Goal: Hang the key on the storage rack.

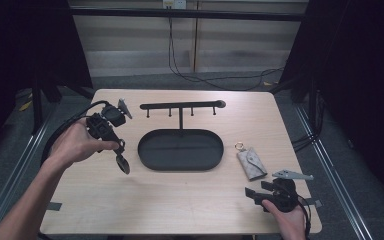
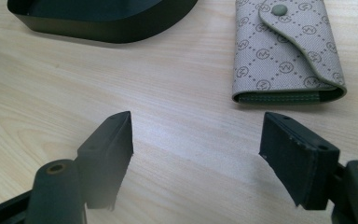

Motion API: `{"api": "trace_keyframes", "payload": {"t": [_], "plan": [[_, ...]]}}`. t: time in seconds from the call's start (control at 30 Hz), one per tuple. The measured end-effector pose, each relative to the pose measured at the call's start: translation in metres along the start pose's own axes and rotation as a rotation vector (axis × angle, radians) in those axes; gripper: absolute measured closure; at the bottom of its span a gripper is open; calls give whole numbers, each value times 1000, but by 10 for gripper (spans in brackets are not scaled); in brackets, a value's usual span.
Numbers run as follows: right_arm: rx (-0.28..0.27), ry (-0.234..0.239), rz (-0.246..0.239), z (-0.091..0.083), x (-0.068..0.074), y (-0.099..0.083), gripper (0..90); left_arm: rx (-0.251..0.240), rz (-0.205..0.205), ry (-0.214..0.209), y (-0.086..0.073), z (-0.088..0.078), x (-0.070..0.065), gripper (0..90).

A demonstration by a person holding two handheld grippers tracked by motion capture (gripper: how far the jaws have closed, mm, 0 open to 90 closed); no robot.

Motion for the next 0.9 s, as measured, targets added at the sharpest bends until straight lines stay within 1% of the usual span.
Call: {"api": "trace_keyframes", "payload": {"t": [0.03, 0.13, 0.17, 0.27, 0.33, 0.37, 0.4, 0.43, 0.57, 0.6, 0.73, 0.8, 0.83, 0.9], "plan": [[1, 1, -1, 0, 0, 0, 255, 4, -4, 8, 2, -1, 0, 707], [4, 0, 4, 0, 0, 0, 255, -10, -13, 13, 6, -3, -1, 708], [6, 2, 1, 0, 0, 0, 255, -12, -18, 12, 9, -4, -2, 708], [1, 3, 0, 0, 0, 0, 246, -10, -16, 4, 14, -5, -3, 708], [-2, -2, 16, 0, -1, 0, 216, -7, -17, 9, 15, -5, -3, 707], [-4, -6, 19, -1, -2, 0, 207, 5, -16, 8, 17, -4, -5, 707], [-4, -6, 19, -1, -2, 0, 207, 5, -16, 8, 17, -4, -5, 708], [-11, -5, 33, -2, -3, 1, 184, 2, -22, 8, 20, -4, -5, 707], [-21, -2, 26, -2, -2, 1, 167, 1, -20, 4, 24, -7, -4, 708], [-28, 0, 19, -3, -2, 2, 161, -2, -21, 3, 27, -10, -4, 707], [-31, 5, 15, -4, -1, 2, 147, -8, -21, -6, 32, -14, -4, 707], [-34, 10, 8, -4, 0, 3, 146, -12, -28, -1, 34, -15, -4, 707], [-34, 10, 8, -4, 0, 3, 146, -13, -27, -6, 36, -15, -4, 707], [-33, 12, 4, -4, 1, 2, 147, -9, -30, -8, 43, -13, -5, 707]]}}
Point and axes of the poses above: each handheld gripper's, and its own axes: z roughly forward along the jaws, y roughly out of its top, x roughly to its left, the point moved 8 cm from there along z, roughly forward along the jaws, and after that the axes turned 1 degree about -x, right-handed, at the moved point
